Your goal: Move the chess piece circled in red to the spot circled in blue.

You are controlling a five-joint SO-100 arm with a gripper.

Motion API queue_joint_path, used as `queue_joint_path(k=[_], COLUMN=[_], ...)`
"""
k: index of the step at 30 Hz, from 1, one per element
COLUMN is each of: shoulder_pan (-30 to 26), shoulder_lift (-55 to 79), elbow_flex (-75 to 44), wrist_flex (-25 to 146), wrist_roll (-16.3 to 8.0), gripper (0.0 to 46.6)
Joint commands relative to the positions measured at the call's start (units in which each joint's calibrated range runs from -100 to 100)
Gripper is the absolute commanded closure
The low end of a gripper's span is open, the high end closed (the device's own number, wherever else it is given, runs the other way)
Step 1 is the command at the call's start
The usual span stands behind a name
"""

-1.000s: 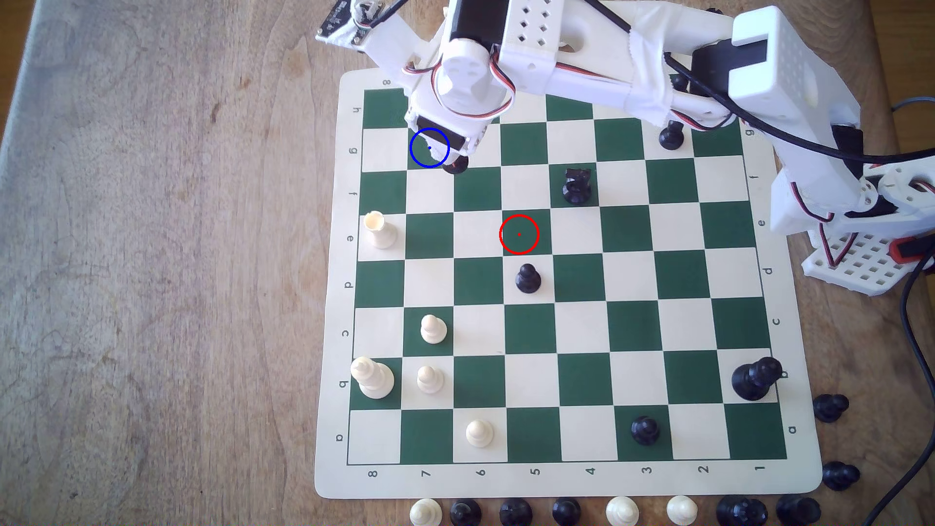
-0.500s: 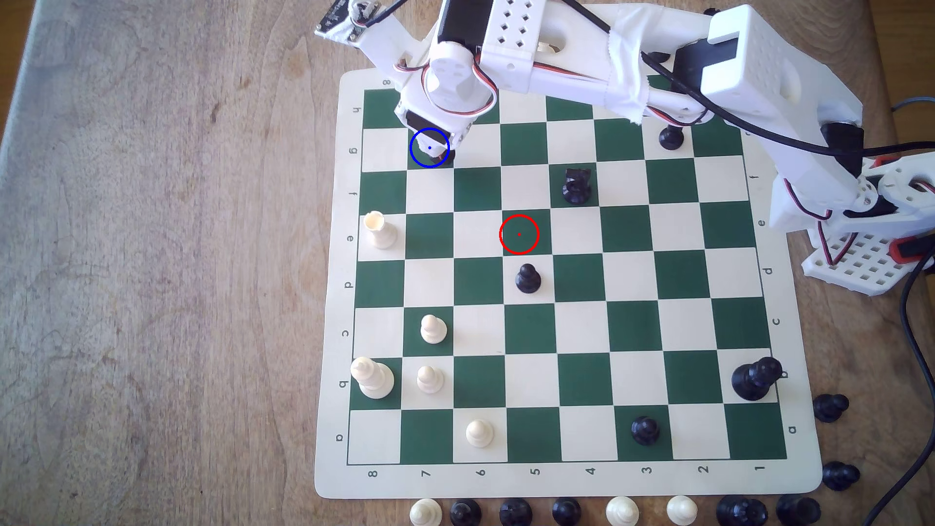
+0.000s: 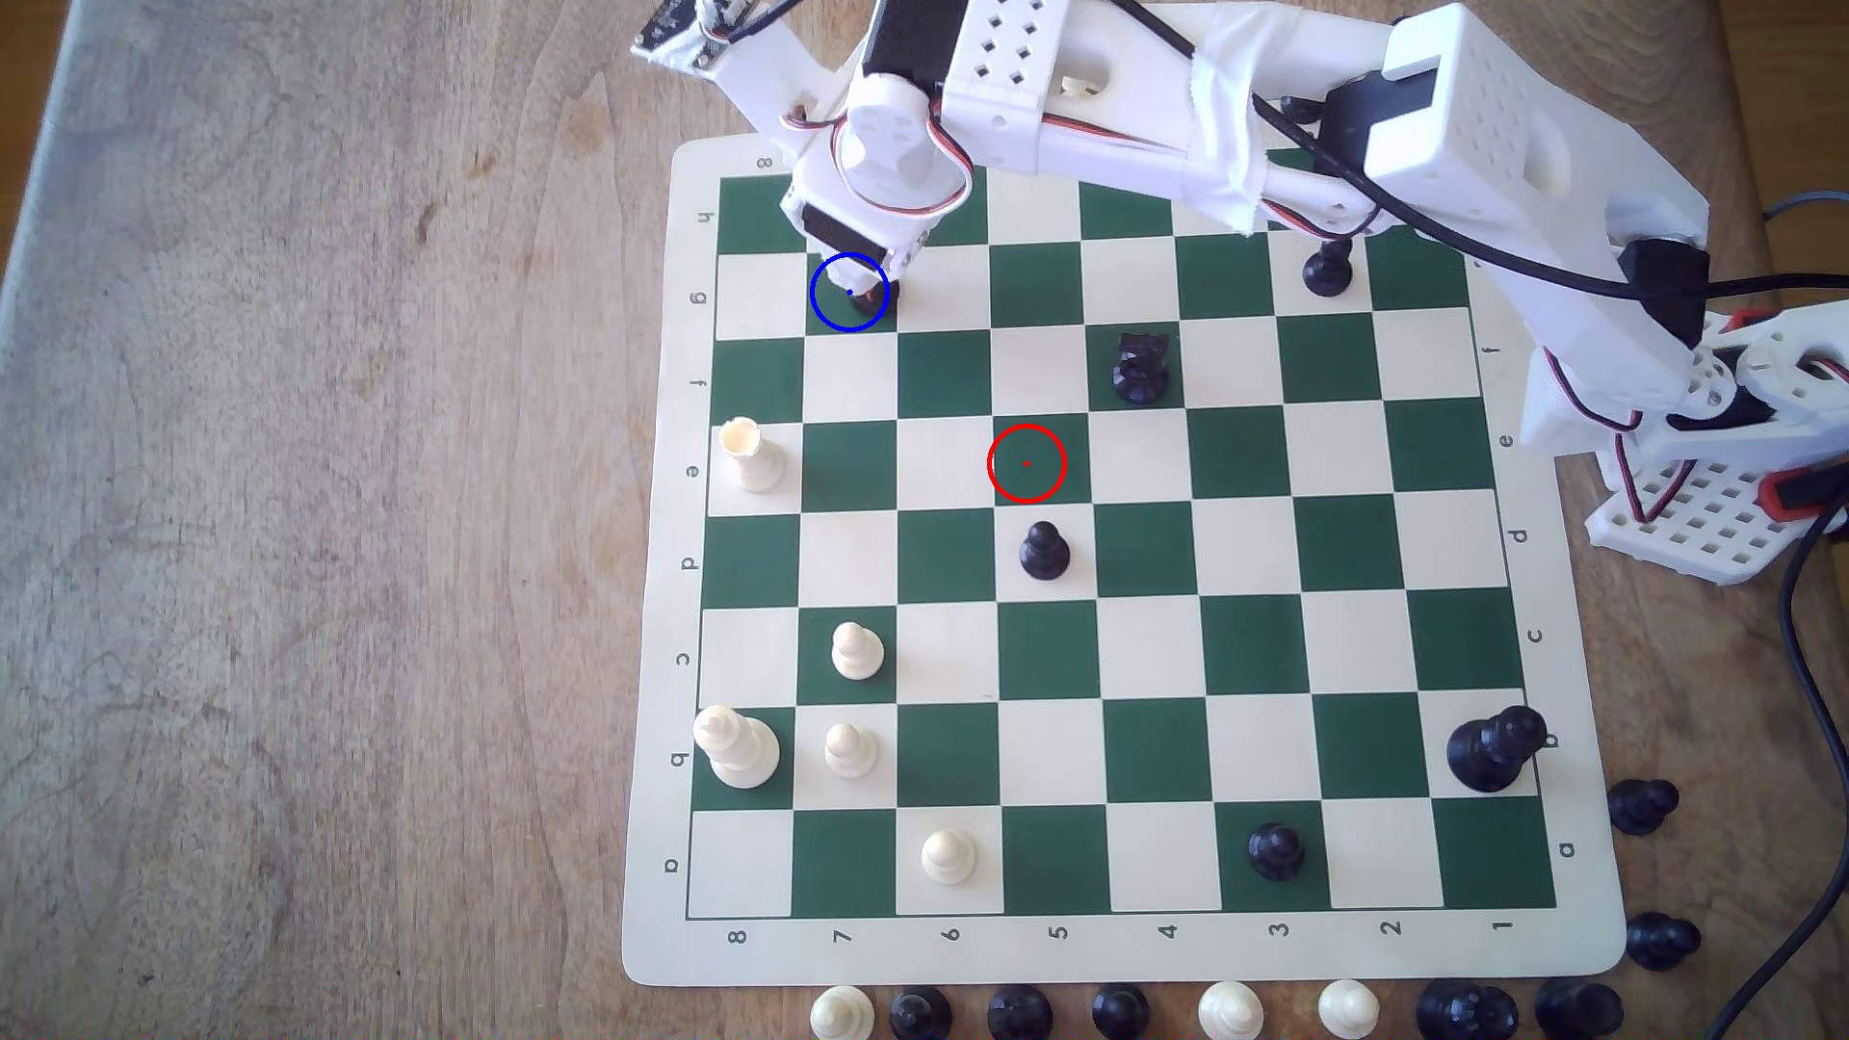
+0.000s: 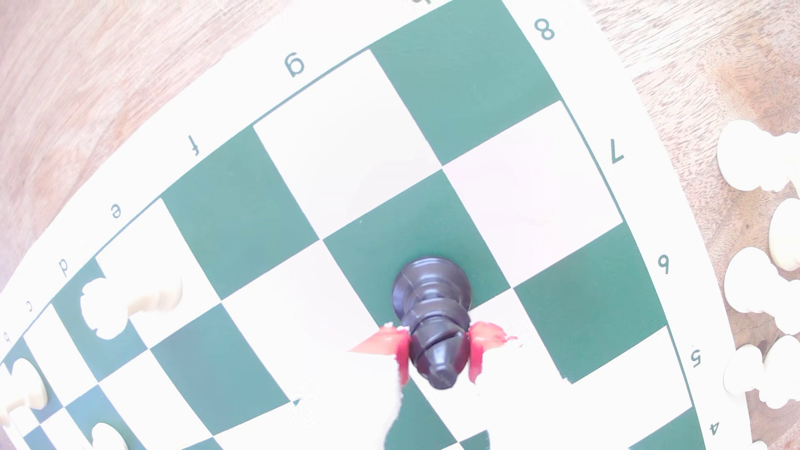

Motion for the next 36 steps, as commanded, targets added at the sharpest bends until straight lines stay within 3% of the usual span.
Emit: queue_joint_path(k=[1, 25, 29, 36], shoulder_pan=[-0.2, -1.0, -1.0, -1.0], shoulder_lift=[-2.6, -1.7, -1.5, -1.2], elbow_flex=[-5.8, -3.4, -2.8, -1.6], wrist_flex=[-0.8, -2.5, -2.8, -2.8], wrist_roll=[0.2, 0.1, 0.0, 0.3], gripper=[46.4, 46.3, 42.9, 42.3])
